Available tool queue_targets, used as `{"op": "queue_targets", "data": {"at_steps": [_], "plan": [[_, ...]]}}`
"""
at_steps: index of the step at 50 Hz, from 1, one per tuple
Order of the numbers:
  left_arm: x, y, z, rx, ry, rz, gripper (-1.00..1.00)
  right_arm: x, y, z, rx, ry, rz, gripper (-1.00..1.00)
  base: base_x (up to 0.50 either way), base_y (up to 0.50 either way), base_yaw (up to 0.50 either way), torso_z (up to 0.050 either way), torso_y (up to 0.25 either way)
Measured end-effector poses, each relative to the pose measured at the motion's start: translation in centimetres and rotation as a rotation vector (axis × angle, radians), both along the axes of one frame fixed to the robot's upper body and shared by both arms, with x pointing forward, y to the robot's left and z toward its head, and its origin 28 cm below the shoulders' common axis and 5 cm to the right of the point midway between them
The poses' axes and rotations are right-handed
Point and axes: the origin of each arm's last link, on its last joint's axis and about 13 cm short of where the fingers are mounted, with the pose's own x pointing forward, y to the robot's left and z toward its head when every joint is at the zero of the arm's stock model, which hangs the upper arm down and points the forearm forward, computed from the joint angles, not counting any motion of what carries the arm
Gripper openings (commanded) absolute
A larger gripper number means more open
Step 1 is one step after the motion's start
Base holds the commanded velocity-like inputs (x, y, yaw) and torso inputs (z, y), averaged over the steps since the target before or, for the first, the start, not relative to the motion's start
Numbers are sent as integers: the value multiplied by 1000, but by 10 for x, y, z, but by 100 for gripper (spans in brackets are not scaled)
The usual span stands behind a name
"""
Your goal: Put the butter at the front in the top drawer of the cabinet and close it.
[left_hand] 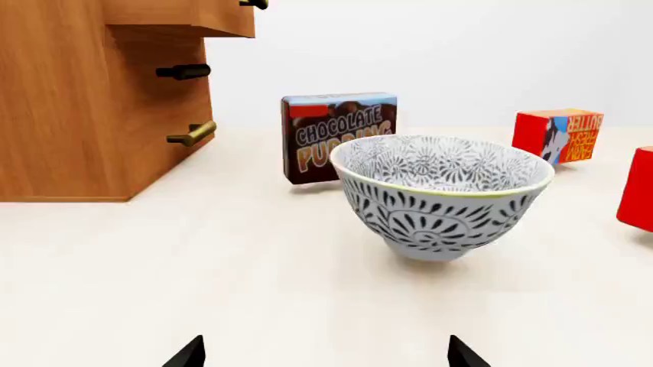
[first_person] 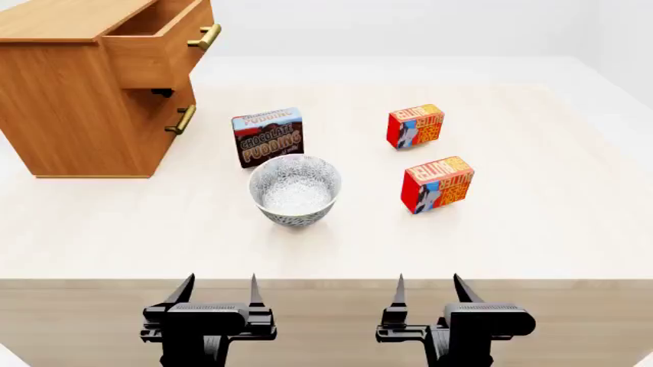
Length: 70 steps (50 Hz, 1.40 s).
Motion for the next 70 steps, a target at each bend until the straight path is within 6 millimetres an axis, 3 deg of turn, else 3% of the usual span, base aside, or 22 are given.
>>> {"op": "queue_targets", "data": {"at_steps": [11,17,21,28,33,43,53,70], "plan": [[-1,1,1,-6,14,-1,100,1,0,3,-30,16,-48,100,0,0,0,0,0],[3,5,18,-3,-9,-6,100,2,-2,23,-71,-5,-95,100,0,0,0,0,0],[12,12,50,1,-51,-5,100,9,-5,53,-82,-35,-118,100,0,0,0,0,0],[27,25,131,-44,-112,-19,100,22,-11,120,-60,-63,-106,100,0,0,0,0,0],[28,29,181,-52,-150,-46,100,24,-12,157,-41,-73,-89,100,0,0,0,0,0],[22,31,239,-30,-209,-81,100,21,-13,199,33,-100,-41,100,296,0,0,0,0],[18,34,265,4,-242,-92,100,23,-14,211,86,-89,-10,100,396,0,0,0,0],[19,35,275,27,-263,-112,100,30,-13,213,119,-68,4,100,397,0,0,0,0]]}}
